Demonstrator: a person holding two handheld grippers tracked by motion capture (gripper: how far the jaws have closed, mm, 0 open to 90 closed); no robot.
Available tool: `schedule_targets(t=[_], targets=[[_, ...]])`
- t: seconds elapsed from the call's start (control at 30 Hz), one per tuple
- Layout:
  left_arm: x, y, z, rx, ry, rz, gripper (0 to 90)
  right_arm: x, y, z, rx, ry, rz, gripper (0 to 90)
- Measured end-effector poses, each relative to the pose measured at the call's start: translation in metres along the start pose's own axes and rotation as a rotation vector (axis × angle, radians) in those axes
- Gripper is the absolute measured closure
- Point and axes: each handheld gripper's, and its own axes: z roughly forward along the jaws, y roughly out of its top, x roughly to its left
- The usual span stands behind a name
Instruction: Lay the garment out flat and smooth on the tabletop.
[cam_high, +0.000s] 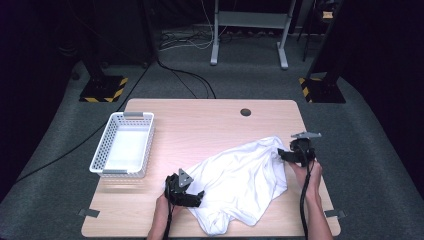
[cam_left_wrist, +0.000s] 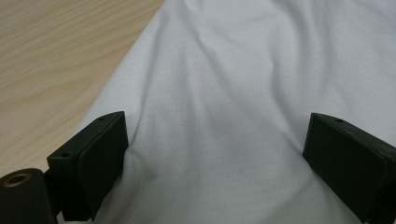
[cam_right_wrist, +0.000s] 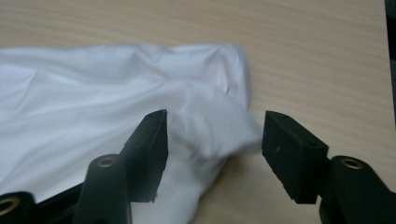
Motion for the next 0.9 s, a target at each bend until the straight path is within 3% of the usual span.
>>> schedule_targets(t=[0.2,0.33,0.43,0.57,0.67,0.7,0.77,0.9], targets=[[0.000,0.000,0.000,-0.001,0.000,-0.001,6.7,0.013,-0.051,-0.020,-0.026,0.054,0.027,24.9],[0.000,0.000,0.000,0.000,0.002,0.003,6.7,0.019,-0.078,-0.023,-0.028,0.042,0.041,17.4],[-0.001,0.000,0.000,-0.003,0.008,0.005,6.6,0.024,-0.091,-0.019,-0.011,0.030,0.023,15.8],[-0.003,-0.001,-0.002,-0.012,0.024,0.022,5.6,0.030,-0.099,-0.016,-0.035,0.003,-0.001,16.7],[-0.003,-0.002,-0.005,-0.046,0.023,0.023,0.6,0.031,-0.099,-0.016,-0.033,0.005,0.007,16.6],[-0.003,-0.002,-0.006,-0.058,0.013,0.029,0.6,0.030,-0.099,-0.016,-0.032,0.008,0.008,16.6],[-0.005,0.000,-0.009,-0.070,-0.051,0.039,0.1,0.031,-0.098,-0.015,-0.032,0.011,0.007,16.6],[-0.018,0.010,-0.009,-0.053,-0.058,0.082,0.1,0.031,-0.098,-0.015,-0.030,0.016,0.009,16.4]])
